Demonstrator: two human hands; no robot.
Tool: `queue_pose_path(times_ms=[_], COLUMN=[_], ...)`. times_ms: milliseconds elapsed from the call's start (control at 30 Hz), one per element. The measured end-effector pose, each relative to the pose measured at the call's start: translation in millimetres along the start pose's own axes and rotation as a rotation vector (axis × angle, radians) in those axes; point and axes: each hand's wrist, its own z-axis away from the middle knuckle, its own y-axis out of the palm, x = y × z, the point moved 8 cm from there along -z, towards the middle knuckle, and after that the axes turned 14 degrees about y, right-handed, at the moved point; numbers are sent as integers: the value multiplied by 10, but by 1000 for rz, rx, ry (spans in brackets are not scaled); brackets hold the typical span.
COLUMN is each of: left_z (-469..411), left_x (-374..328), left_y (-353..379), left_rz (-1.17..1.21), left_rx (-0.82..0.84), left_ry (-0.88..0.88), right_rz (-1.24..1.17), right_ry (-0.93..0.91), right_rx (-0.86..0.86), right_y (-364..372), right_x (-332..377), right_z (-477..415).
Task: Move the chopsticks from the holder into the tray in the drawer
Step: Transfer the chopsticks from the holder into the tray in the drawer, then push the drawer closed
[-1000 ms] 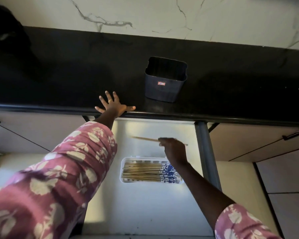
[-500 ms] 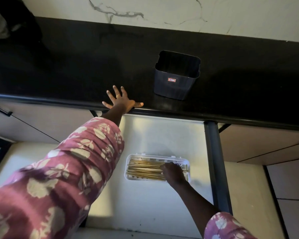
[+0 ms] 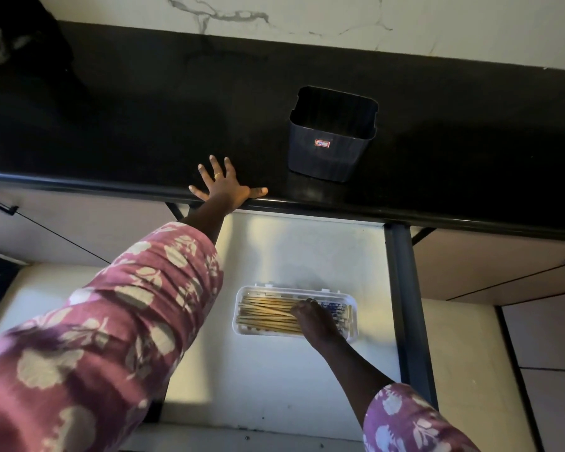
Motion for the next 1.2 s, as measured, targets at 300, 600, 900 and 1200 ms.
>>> queue_pose_path(times_ms=[300, 600, 900, 1200], left_z=[918, 1825, 2415, 3119], left_x=[167, 801, 514, 495], left_y=[231, 1005, 1198, 1340], left_rz=[71, 110, 13, 12], left_rx=[-299, -97, -89, 39], left_ry=[387, 234, 300, 145], right_rz=[-85, -148, -304, -294], right_ry=[106, 425, 513, 522], right_rx=[-75, -236, -334, -221], right_y=[-43, -80, -10, 93], right_x=[-48, -356, -533, -777], right_z=[217, 610, 1065, 1535])
